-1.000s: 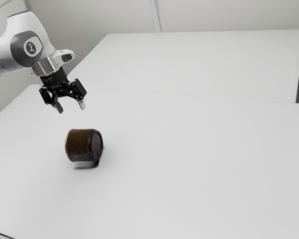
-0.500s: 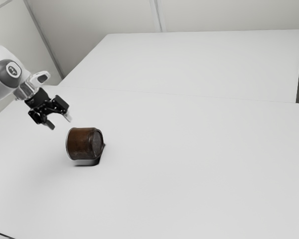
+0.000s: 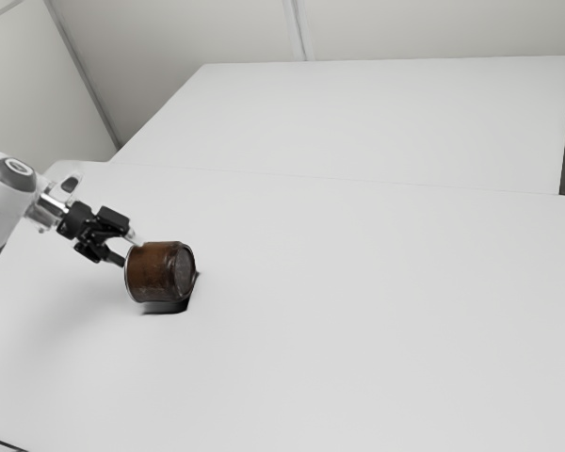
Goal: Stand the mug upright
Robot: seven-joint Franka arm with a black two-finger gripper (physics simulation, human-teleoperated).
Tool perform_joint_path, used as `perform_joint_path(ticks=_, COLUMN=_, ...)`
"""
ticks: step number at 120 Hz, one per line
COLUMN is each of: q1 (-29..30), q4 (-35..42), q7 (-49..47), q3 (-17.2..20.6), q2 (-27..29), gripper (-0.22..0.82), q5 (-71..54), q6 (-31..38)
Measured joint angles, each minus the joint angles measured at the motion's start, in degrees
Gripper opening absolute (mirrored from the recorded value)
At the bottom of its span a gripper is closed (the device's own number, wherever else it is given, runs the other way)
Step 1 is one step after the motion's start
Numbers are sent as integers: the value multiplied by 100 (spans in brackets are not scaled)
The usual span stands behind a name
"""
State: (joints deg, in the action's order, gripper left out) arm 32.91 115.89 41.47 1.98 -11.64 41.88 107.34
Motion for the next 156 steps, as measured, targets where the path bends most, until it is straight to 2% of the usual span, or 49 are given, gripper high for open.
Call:
perform_joint_path(ticks=41, q1=120, q4=11, q7=841, q3=4, q2=-281, gripper=59, q5=993, q6=-928)
perform_joint_path(ticks=49, q1=148, q4=14, q7=938, q3=10, q2=-340, gripper=50, q5=1094, q6=-1121)
perform_joint_path(ticks=65, q1=158, q4=3, q7=1096, q3=28, q2=-362, gripper=19, q5=1187, q6=-1360)
perform_joint_path(ticks=75, q1=163, q4=-14, q7=1177, q3=30, q2=-341, gripper=4, q5=1211, q6=-1447)
perform_joint_path(ticks=93, q1=143, q4=-40, q7=1303, q3=38, q2=-327, gripper=-9, q5=1228, q6=-1531)
perform_joint_path(ticks=109, q1=121, q4=-39, q7=1378, q3=119, q2=-118, gripper=-13, q5=1211, q6=-1550)
perform_joint_path(ticks=117, q1=95, q4=-12, q7=1407, q3=272, q2=92, gripper=-14, q5=1118, q6=-1478)
perform_joint_path(ticks=126, q1=105, q4=51, q7=1436, q3=715, q2=304, gripper=-15, q5=796, q6=-1205)
perform_joint_path(ticks=139, q1=61, q4=133, q7=1472, q3=1442, q2=557, gripper=-16, q5=-24, q6=-529)
perform_joint_path(ticks=156, q1=30, q4=332, q7=1497, q3=2180, q2=783, gripper=-16, q5=-1193, q6=470)
